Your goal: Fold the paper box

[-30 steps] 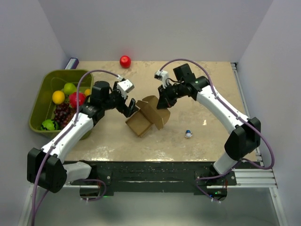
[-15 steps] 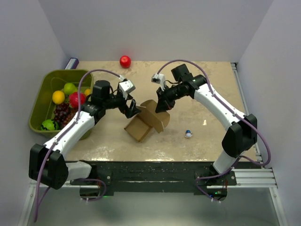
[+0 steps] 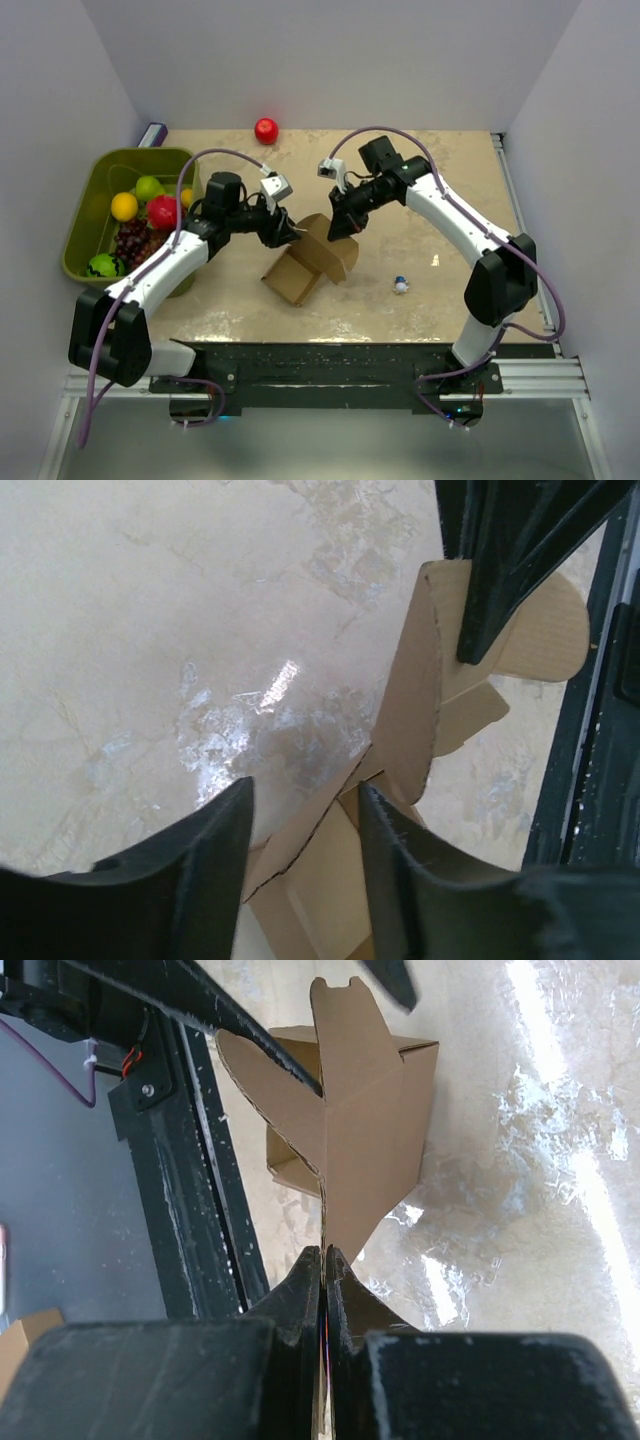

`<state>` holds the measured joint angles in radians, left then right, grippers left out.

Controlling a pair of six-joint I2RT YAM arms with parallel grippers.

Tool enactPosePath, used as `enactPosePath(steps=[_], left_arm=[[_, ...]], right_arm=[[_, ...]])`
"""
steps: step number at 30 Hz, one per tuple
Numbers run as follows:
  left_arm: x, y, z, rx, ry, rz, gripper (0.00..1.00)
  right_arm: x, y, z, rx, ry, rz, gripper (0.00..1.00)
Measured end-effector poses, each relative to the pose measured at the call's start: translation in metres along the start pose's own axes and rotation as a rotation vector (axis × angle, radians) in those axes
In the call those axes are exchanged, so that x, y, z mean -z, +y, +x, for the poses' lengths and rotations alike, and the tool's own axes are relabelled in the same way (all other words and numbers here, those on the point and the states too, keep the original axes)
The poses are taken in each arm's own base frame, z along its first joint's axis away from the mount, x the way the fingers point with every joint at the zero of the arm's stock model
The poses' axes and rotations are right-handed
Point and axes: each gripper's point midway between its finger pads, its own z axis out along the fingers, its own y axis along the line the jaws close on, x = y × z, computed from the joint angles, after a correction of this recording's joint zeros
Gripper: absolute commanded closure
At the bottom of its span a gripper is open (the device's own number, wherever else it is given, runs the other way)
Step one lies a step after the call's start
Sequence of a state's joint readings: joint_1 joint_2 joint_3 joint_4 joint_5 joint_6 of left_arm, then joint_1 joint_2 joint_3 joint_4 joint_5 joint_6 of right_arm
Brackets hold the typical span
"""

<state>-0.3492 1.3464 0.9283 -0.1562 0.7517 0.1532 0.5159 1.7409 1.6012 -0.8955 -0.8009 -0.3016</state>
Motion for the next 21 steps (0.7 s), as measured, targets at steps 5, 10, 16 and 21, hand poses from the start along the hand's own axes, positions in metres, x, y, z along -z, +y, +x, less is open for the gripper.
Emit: enactPosePath(steps=[5,10,16,21], left_arm=[[-0.003,-0.002,0.004,0.01,0.005,0.019,0.77],[-0.006,-0.007,0.007,0.011,0.013,0.036,1.0],[-0.008,-0.002,0.009,0.013,0.025,-0.001,1.0],[-0.001,0.028,0.016,0.044,0.041,-0.204,1.0]], right_arm=[[-0.004,-0.006,-0.003,-0.005,0.008,0.002,1.0],[-0.003,-0.008,-0.004,-0.012,0.009,0.019,0.67],[-0.002,-0.015,-0.011,-0.041,-0.012,0.066,0.17],[0.017,-0.029,-0.024,-0.107,-0.075,0.177,0.15]])
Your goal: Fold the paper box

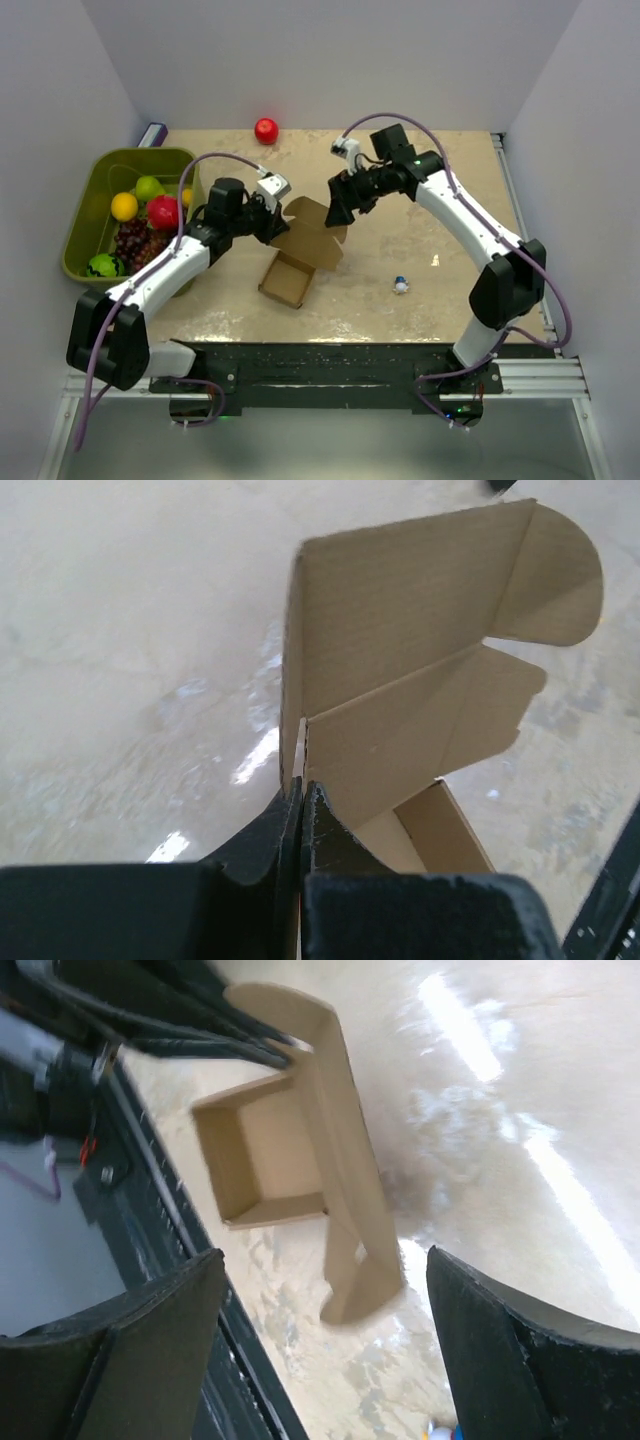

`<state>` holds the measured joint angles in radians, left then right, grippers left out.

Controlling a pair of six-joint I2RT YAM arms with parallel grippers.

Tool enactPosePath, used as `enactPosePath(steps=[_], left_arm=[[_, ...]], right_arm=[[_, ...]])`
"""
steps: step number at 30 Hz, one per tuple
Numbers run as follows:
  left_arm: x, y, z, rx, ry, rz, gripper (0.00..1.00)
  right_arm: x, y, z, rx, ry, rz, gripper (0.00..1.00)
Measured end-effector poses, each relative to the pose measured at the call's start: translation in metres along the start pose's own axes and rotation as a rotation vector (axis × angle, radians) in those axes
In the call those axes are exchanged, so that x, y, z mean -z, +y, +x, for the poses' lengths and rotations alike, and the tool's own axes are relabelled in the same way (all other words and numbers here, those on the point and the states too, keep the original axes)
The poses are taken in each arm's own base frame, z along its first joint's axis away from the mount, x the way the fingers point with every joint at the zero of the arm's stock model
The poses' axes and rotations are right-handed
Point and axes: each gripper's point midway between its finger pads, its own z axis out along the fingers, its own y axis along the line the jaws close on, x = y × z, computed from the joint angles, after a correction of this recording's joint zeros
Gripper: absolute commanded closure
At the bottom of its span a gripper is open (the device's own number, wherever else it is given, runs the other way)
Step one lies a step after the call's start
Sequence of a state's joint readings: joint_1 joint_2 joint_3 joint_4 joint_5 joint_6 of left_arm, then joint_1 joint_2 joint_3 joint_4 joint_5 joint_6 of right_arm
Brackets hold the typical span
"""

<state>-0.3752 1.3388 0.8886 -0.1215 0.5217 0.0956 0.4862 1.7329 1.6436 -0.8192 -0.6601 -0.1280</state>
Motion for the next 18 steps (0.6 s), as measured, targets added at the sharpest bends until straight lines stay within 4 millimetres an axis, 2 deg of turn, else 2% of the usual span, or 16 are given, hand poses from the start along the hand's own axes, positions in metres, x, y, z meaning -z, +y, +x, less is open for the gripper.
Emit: enactPosePath(steps=[4,6,8,11,15,18], left_arm=[[0.01,0.024,0.003,0.061,-0.012,-0.18,1.0],[0.015,0.032,0.002,0.092,-0.027,-0.249,1.0],[0.021,0.039,0.0,0.127,-0.046,-0.308,1.0],[0.027,0.046,-0.003,0.176,-0.075,-0.368,1.0],[0.028,0.05,-0.007,0.22,-0.105,-0.397,1.0],[0.028,0.05,-0.007,0.24,-0.112,-0.402,1.0]], right_arm=[[0.04,-0.03,-0.016,-0.14,-0.116,0.238,0.19],[0.059,-0.044,-0.014,-0.202,-0.156,0.369,0.2],[0.07,-0.054,-0.001,-0.266,-0.179,0.478,0.23],[0.069,-0.068,0.043,-0.377,-0.132,0.595,0.26],[0.05,-0.088,0.114,-0.516,0.022,0.713,0.26],[0.043,-0.098,0.151,-0.577,0.113,0.777,0.3]])
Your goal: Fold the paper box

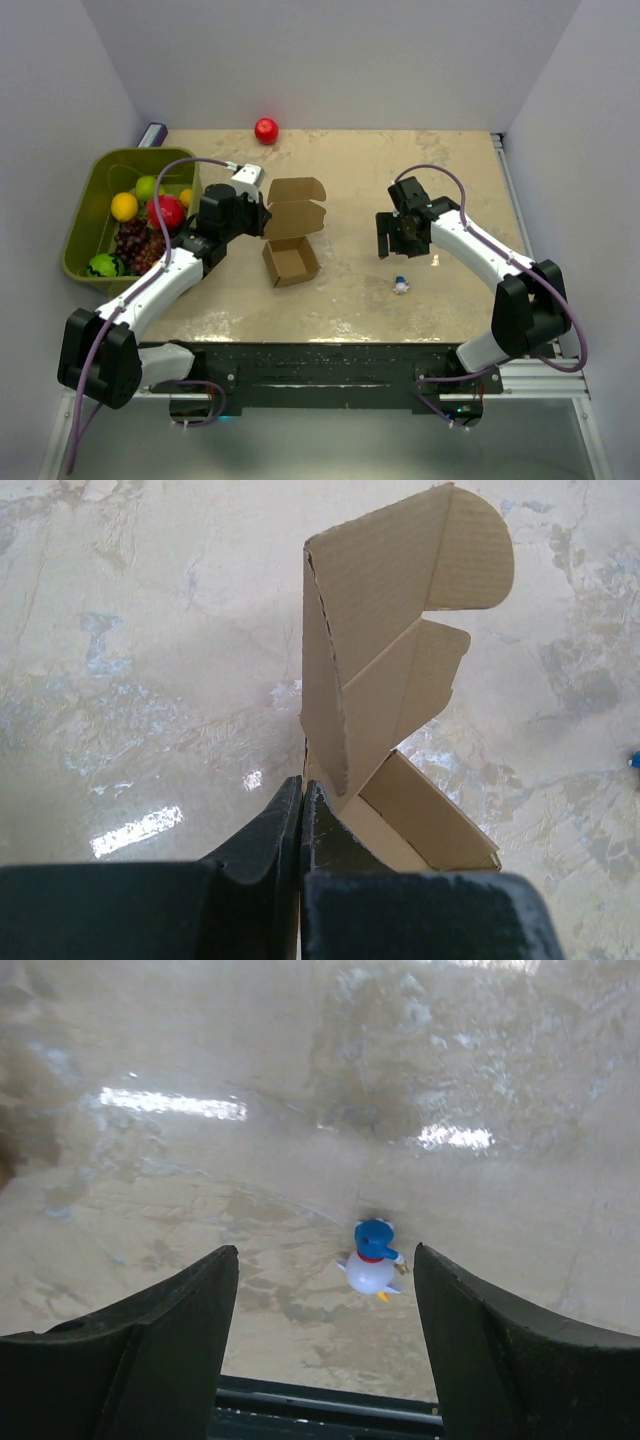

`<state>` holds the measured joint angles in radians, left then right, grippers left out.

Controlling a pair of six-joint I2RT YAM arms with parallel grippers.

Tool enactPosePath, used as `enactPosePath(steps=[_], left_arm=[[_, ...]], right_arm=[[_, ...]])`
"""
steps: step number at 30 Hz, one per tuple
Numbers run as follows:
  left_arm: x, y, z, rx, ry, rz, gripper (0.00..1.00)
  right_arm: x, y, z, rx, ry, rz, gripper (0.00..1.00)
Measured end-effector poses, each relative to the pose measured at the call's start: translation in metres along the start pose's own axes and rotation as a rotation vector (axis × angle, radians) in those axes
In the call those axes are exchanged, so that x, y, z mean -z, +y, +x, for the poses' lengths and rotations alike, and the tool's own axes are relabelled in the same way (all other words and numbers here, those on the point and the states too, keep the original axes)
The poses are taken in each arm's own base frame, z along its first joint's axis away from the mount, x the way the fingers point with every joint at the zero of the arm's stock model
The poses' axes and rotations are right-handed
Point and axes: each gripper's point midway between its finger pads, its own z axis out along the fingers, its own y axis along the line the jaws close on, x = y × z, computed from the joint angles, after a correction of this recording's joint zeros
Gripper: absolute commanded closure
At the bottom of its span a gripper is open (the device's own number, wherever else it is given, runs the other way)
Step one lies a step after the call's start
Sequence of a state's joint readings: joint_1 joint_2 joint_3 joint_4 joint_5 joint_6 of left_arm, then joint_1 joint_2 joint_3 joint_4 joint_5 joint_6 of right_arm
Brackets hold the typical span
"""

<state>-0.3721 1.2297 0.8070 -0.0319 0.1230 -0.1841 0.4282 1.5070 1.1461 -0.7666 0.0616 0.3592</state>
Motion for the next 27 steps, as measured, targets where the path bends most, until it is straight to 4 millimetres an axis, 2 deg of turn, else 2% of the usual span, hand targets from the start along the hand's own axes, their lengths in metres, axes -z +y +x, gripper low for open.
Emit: enactPosePath(steps=[7,12,14,18,22,25,26,27], left_arm=[[0.001,0.0,-0.001,0.016,-0.006,-0.005,1.0],[0.003,0.0,-0.003,0.015,-0.012,-0.005,1.0],[0.003,0.0,-0.003,0.015,-0.012,-0.005,1.0],[0.003,0.0,-0.003,0.015,-0.012,-0.004,1.0],[0.003,0.0,-0.003,0.015,-0.012,-0.004,1.0],[0.003,0.0,-0.003,0.015,-0.012,-0.004,1.0],[0.003,0.0,-0.003,0.015,-0.012,-0.004,1.0],[0.003,0.0,-0.003,0.015,-0.012,-0.003,1.0]], right_arm=[[-0.023,-0.011,0.021,-0.035,0.056,0.065,0.32],[-0.046,-0.026,0.056,-0.05,0.142,0.123,0.37],[-0.052,-0.03,0.065,-0.059,0.163,0.134,0.39],[-0.064,-0.031,0.069,-0.074,0.181,0.14,0.52],[-0.066,-0.028,0.066,-0.082,0.167,0.127,0.64],[-0.066,-0.028,0.065,-0.084,0.159,0.127,0.78],[-0.066,-0.028,0.065,-0.085,0.156,0.125,0.88],[-0.066,-0.028,0.065,-0.086,0.154,0.124,0.92]])
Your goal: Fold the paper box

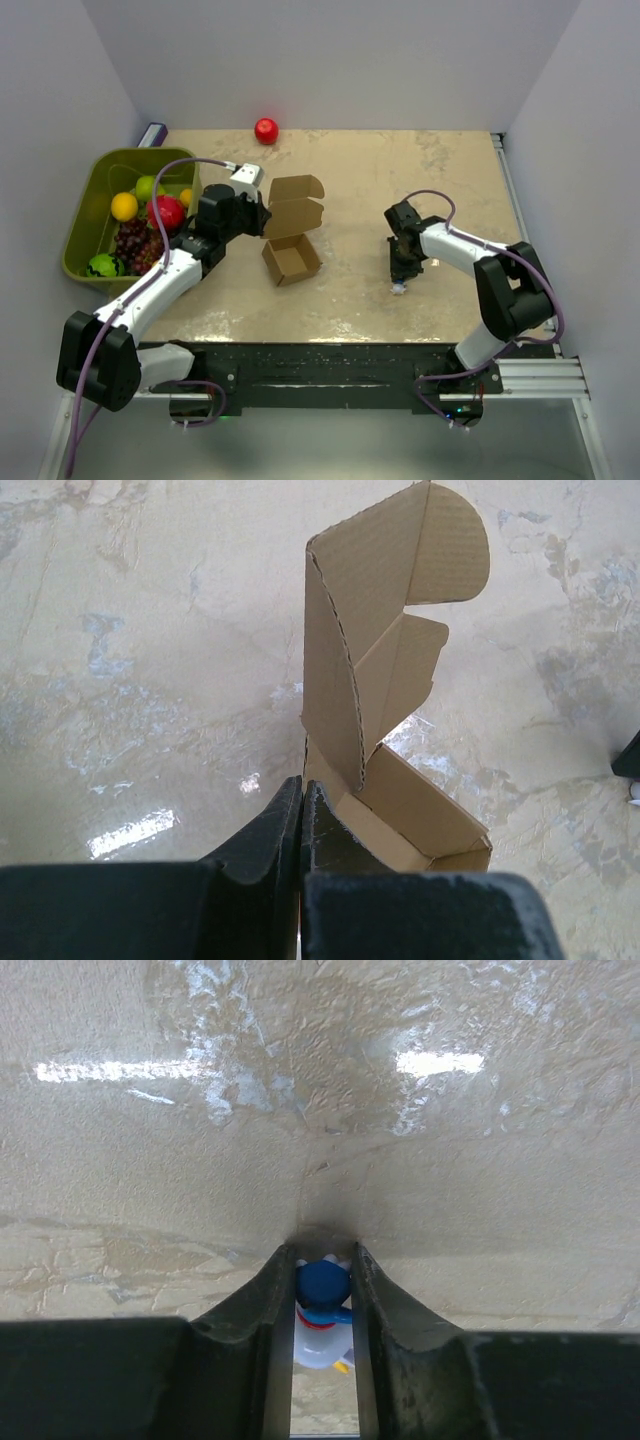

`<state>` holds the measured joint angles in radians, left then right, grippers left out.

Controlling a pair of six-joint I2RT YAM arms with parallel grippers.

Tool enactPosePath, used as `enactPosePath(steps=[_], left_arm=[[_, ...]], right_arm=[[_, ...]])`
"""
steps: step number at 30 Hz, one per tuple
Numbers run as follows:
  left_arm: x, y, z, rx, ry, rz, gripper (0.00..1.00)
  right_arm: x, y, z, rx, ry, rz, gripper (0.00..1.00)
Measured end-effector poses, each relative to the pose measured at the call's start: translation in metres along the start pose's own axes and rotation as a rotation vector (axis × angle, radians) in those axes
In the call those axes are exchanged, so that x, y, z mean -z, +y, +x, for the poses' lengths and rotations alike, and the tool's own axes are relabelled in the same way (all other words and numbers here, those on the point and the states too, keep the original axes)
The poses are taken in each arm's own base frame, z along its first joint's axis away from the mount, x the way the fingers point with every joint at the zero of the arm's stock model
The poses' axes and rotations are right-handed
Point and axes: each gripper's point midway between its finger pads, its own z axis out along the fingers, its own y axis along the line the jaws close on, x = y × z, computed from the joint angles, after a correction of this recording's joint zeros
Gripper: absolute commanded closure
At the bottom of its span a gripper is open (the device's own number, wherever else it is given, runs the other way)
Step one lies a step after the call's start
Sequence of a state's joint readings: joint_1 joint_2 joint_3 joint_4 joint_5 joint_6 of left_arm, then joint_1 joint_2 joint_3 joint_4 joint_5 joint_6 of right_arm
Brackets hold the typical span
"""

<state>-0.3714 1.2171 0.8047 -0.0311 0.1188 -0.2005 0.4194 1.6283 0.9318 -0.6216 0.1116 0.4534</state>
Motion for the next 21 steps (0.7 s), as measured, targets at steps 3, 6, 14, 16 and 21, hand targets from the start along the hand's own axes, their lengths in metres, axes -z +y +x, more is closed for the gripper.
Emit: enactPosePath(steps=[3,6,14,16,21], left_arm=[[0.0,-0.001,0.0,-0.001,-0.001,0.008,1.0],[0.0,-0.004,-0.002,-0.003,-0.007,0.024,1.0],[-0.004,-0.018,-0.003,-0.024,-0.021,0.11,1.0],[-0.007,-0.022,-0.002,-0.035,-0.02,0.143,1.0],[-0.023,-0.033,0.016,-0.036,0.031,0.234,1.0]], right_arm=[[0.001,0.0,0.0,0.0,-0.006,-0.005,1.0],[0.001,0.001,0.0,0.004,-0.005,-0.008,1.0],[0.029,0.003,-0.016,0.045,-0.084,-0.049,1.0],[0.058,0.015,-0.035,0.066,-0.187,-0.12,1.0],[0.152,0.067,-0.074,0.206,-0.523,-0.324,1.0]])
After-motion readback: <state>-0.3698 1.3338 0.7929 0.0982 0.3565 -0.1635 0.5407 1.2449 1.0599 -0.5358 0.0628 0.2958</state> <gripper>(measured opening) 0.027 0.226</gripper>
